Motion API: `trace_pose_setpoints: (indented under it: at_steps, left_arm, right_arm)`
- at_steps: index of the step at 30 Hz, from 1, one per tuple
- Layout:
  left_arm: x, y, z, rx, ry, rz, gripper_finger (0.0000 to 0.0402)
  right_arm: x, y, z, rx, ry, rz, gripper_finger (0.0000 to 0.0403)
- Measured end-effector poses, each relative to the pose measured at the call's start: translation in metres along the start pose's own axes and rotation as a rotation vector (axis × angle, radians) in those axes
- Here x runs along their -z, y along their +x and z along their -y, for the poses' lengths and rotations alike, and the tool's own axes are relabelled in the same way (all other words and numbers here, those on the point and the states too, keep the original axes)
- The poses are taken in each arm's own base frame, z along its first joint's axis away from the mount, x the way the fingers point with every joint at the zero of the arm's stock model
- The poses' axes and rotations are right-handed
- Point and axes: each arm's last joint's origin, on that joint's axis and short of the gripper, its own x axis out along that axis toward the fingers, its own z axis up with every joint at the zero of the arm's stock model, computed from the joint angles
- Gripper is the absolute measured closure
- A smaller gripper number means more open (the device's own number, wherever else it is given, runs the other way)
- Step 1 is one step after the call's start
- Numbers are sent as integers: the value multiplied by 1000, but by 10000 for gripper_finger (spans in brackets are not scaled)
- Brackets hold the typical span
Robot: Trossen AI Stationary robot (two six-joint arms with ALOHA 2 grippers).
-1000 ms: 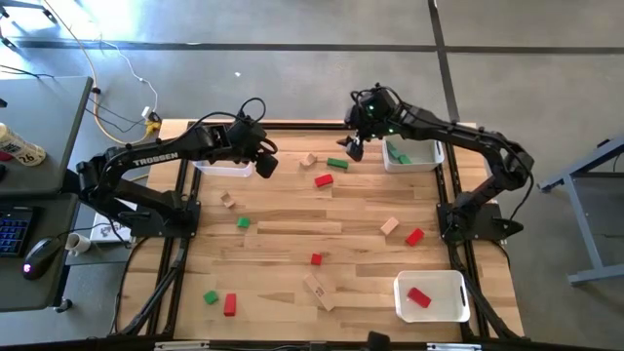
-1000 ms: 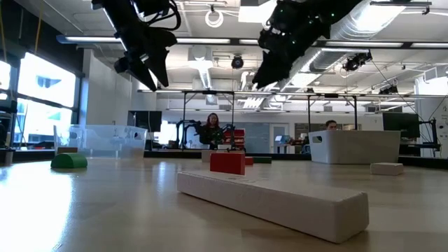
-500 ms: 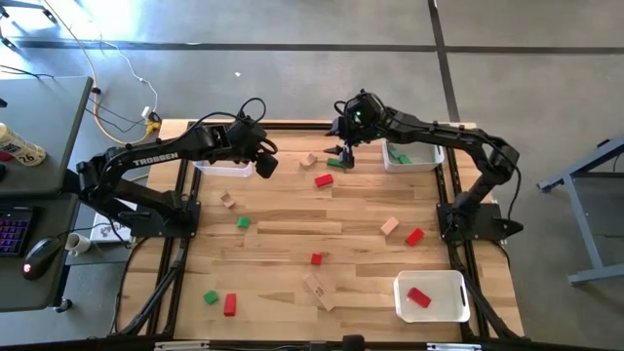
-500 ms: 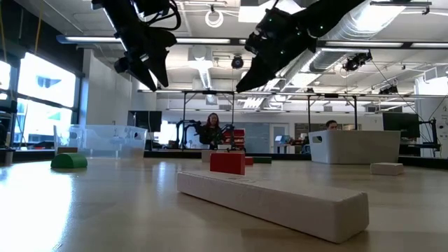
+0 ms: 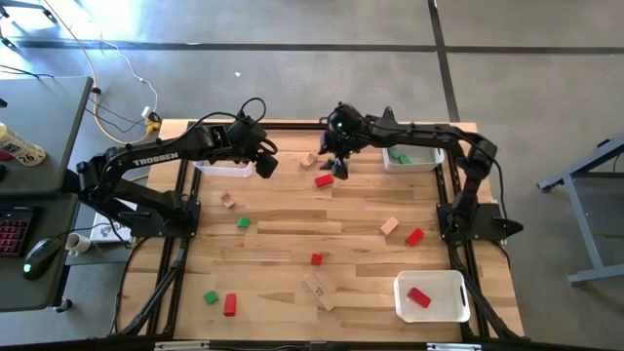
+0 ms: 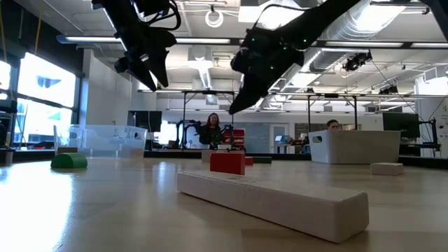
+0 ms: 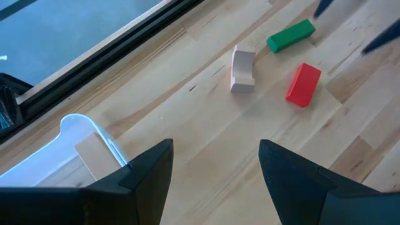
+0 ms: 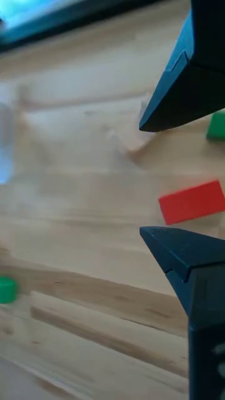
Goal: Sort & place blocks by color
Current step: Put the red block into the white bin
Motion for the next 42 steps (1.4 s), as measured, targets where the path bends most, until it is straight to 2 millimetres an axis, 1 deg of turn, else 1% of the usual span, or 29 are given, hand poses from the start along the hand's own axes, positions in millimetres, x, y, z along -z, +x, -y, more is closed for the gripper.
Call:
trace_pose_setpoints:
  at_steps: [7,24,33,37,40,42]
  left_arm:
    - [0,0,0,0,0,0,179]
    - [0,0,0,0,-2,0,179]
    - [0,0,0,0,-3,0,179]
    - [0,0,0,1,-3,0,179]
    - [0,0,0,0,-3,0,179]
    - [0,0,0,-1,-3,1,179]
  right_arm:
    - [16,26,-2,-54,-2,-91,155]
    - [43,61,4,-94,28,-193,155]
    - [55,74,6,-77,39,-247,155]
    - [56,77,5,-78,35,-255,156]
    - [56,77,4,-66,19,-264,164]
    - [57,77,5,-65,16,-266,178]
